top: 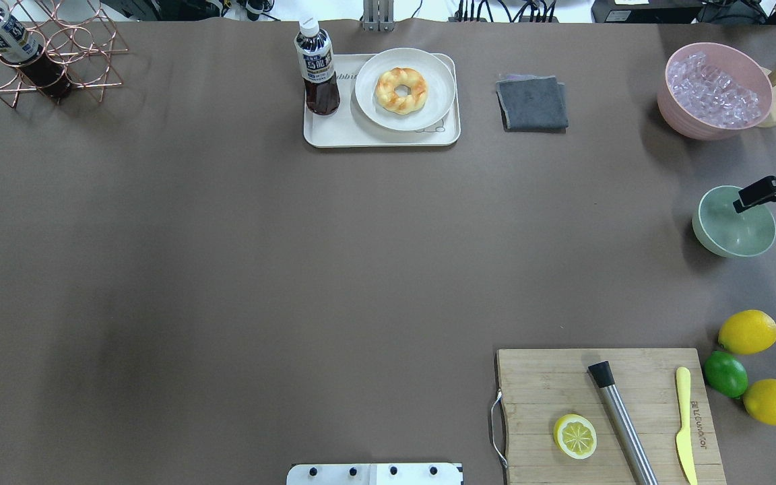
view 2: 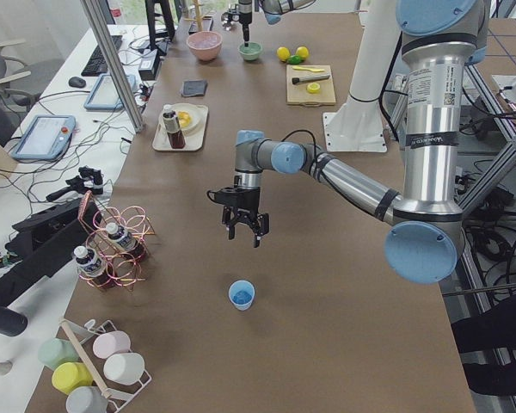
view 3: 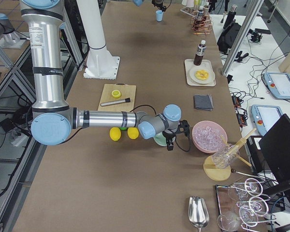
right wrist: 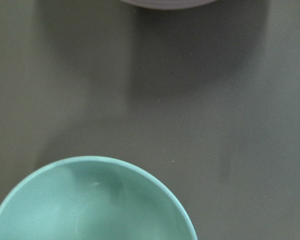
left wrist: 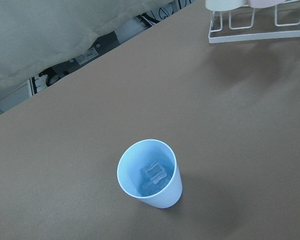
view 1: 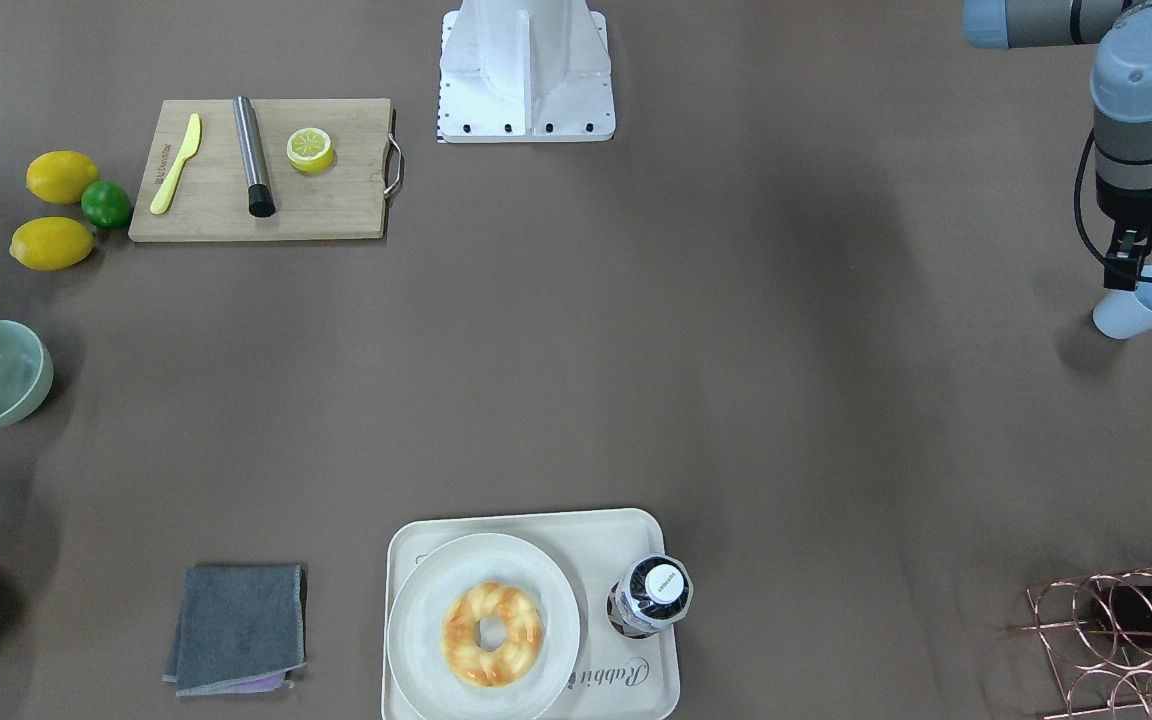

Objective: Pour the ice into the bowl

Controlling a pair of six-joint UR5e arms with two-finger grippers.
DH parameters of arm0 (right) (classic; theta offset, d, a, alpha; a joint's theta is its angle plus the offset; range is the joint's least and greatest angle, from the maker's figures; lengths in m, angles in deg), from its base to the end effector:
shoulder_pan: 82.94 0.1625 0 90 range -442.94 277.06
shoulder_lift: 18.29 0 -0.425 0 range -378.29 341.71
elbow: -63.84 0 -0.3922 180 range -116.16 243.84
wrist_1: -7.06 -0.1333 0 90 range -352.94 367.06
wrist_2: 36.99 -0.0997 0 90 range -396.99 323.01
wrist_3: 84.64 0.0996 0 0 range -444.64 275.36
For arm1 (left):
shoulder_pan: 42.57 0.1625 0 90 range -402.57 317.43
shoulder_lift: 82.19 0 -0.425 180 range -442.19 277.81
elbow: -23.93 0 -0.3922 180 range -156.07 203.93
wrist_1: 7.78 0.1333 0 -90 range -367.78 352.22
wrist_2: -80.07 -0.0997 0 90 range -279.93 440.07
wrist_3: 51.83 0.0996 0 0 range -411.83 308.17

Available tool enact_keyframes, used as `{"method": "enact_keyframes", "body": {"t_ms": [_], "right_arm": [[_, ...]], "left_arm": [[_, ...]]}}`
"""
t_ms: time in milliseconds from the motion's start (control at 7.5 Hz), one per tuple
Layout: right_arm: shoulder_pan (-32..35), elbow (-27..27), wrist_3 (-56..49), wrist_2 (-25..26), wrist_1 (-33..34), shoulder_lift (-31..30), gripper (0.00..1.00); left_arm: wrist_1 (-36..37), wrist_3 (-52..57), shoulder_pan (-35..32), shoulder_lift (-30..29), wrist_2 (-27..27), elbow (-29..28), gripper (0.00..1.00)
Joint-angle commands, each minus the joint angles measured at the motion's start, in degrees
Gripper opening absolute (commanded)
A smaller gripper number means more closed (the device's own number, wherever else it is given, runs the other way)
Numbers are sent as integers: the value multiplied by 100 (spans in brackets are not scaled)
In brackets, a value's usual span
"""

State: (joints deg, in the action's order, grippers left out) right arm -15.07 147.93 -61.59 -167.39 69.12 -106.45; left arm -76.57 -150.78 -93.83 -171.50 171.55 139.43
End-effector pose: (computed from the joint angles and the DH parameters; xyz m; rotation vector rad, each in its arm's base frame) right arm -0.1347 -0.5138 0.6441 0.1016 -0.7946 -0.1317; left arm 0.1838 -0.4380 0.5160 -0.0015 0.0711 -1.0496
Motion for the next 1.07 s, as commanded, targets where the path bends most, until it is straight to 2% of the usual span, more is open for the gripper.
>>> {"method": "enact_keyframes", "body": {"t_ms": [0, 133, 267, 400, 533, 933], "right_arm": [[-80, -85, -3, 67, -115, -87, 64], [-115, -94, 6, 103, -142, -87, 41], [-116, -86, 24, 103, -142, -87, 14], [-116, -86, 24, 77, -142, -87, 0], [-116, -77, 32, 42, -133, -87, 0], [-107, 282, 94, -64, -2, 0, 0]], "left_arm": [[812, -579, 160, -507, -218, -464, 97], [1224, -747, 160, -726, -401, -562, 97], [1533, -827, 160, -876, -455, -711, 97], [1544, -1045, 169, -904, -508, -878, 97], [1545, -1274, 186, -1087, -761, -1158, 97], [1536, -1872, 301, -1396, -825, -1766, 97]]}}
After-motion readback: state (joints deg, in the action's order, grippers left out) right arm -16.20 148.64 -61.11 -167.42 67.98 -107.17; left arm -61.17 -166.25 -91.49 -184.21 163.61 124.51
